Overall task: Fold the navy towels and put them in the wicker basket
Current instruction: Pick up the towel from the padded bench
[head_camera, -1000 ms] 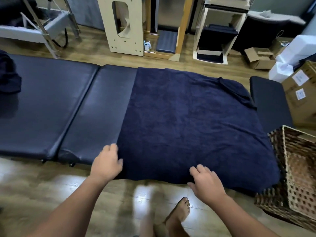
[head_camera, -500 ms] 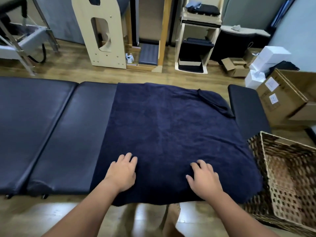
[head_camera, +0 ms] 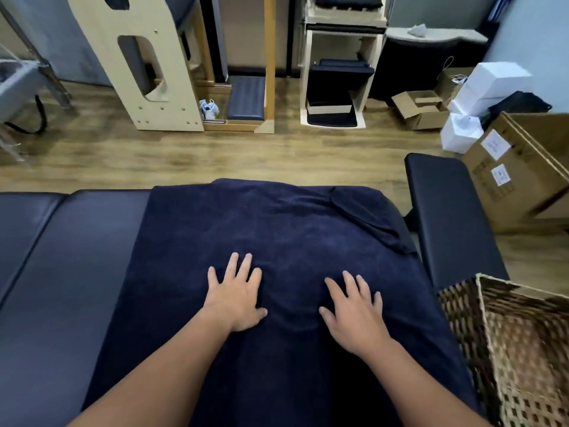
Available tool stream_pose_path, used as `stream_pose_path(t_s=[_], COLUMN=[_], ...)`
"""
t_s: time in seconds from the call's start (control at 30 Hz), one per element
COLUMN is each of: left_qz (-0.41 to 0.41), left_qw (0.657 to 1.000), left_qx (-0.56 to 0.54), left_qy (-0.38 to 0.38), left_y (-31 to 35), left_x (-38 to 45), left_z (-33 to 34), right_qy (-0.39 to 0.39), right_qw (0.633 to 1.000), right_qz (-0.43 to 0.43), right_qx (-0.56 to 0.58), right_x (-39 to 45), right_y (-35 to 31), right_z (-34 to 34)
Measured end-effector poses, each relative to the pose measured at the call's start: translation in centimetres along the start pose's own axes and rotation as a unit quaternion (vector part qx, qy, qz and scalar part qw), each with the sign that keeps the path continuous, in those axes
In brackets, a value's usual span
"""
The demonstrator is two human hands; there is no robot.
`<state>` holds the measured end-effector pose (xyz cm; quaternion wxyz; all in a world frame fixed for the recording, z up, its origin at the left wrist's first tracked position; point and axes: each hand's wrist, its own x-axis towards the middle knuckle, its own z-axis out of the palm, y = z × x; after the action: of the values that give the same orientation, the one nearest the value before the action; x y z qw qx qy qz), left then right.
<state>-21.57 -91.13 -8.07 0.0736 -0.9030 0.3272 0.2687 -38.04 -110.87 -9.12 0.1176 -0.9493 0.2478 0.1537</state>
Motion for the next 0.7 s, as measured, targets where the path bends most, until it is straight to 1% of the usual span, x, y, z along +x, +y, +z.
stream_pose_path(t_s=[0.1,0.2,0.23,0.33,0.4,0.47,0.57,0.63,0.7], left_qz=[-0.045,-0.056,-0.063,-0.1,-0.119,-0.128,-0.13,-0.125,-0.119], left_qw=[0.998,0.998,0.997,0.989,0.984,0.982,0.981,0.982,0.984], left_qx=[-0.048,0.001,-0.004,-0.04,-0.04,-0.033,-0.029,-0.032,-0.032], left_qy=[-0.018,-0.029,-0.042,-0.099,-0.123,-0.135,-0.14,-0.135,-0.13], left_y=[1.4,2.8,3.1,3.8,4.4,4.8,5.0,4.9,4.7], left_x=[3.0,5.7,6.6,8.6,9.4,10.0,10.4,10.3,10.3], left_z=[-2.1,-4.1,-4.7,-6.2,-6.9,-7.4,-7.6,-7.6,-7.6], right_qy=[-0.001,0.008,0.022,0.1,0.125,0.123,0.099,0.108,0.122], right_qw=[1.0,0.999,0.999,0.994,0.989,0.988,0.987,0.983,0.973], right_qz=[0.013,0.021,0.024,0.04,0.048,0.06,0.091,0.107,0.132], right_qx=[0.011,0.024,0.025,0.027,0.054,0.072,0.083,0.1,0.145], right_x=[4.7,9.4,10.8,14.5,16.4,18.0,20.7,22.3,23.8], right_y=[1.9,3.2,3.5,4.3,4.5,4.5,4.4,4.5,4.5], right_z=[-2.3,-4.4,-5.1,-7.0,-7.9,-8.7,-9.7,-10.4,-11.1])
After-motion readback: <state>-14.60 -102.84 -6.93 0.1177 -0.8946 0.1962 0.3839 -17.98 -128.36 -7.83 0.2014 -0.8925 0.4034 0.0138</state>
